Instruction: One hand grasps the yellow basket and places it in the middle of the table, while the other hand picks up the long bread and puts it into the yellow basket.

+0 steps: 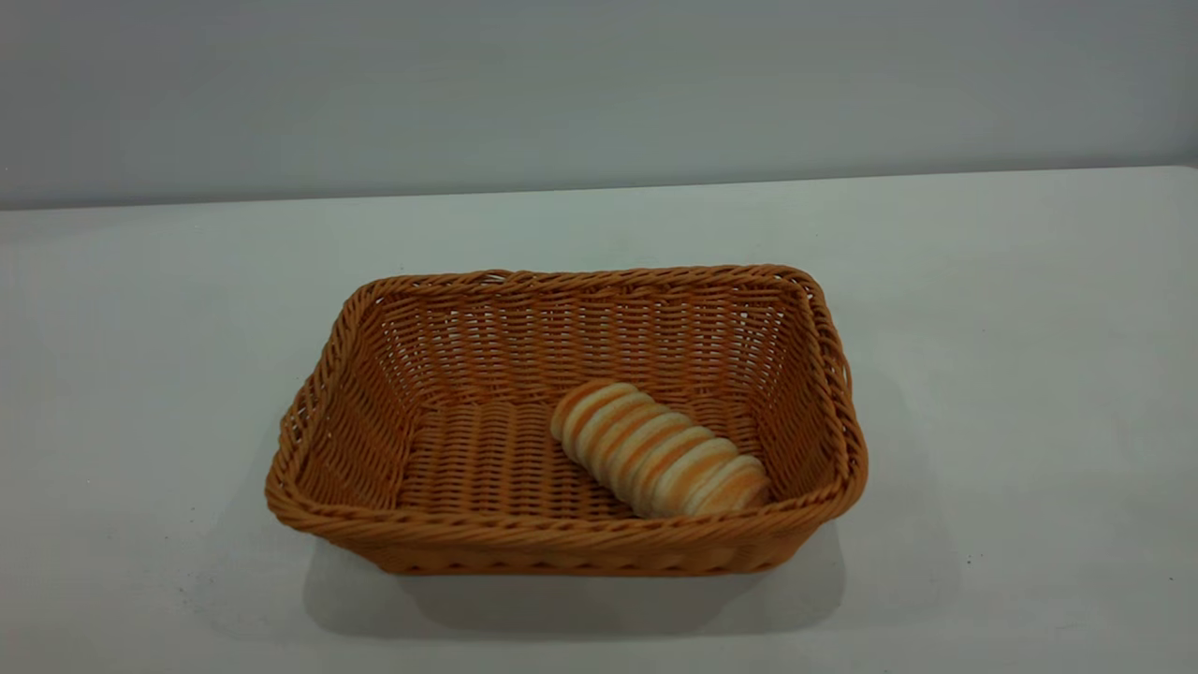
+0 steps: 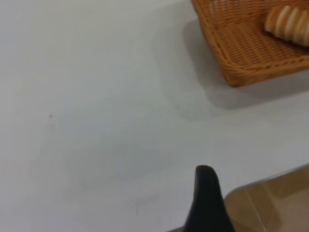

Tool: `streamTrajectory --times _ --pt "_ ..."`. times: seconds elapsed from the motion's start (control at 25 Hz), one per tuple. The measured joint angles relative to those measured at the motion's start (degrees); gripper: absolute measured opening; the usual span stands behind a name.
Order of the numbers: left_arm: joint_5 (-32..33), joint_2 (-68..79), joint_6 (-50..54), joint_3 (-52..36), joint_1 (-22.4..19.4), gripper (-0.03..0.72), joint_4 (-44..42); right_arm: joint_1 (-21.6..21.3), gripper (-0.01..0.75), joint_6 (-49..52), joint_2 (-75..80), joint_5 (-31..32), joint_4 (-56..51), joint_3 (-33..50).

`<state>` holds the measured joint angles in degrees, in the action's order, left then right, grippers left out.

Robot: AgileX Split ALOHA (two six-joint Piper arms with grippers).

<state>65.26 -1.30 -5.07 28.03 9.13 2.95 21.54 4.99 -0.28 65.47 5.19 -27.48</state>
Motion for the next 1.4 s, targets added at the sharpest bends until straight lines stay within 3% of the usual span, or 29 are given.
streamTrajectory --times 0.2,0.36,0.6,1.4 --pt "0.0 0.0 0.0 0.0 -6.3 0.581 0.0 -9.6 0.401 0.0 -0.6 0.0 0.0 0.0" --pt "0.0 0.0 0.0 0.0 -10.5 0.581 0.0 -14.9 0.401 0.0 -0.7 0.0 0.0 0.0" --pt "0.0 0.0 0.0 0.0 -11.9 0.581 0.0 -19.7 0.401 0.0 -0.7 0.0 0.0 0.0" --pt "0.0 0.0 0.0 0.0 -11.9 0.581 0.0 -19.3 0.401 0.0 -0.7 0.0 0.0 0.0"
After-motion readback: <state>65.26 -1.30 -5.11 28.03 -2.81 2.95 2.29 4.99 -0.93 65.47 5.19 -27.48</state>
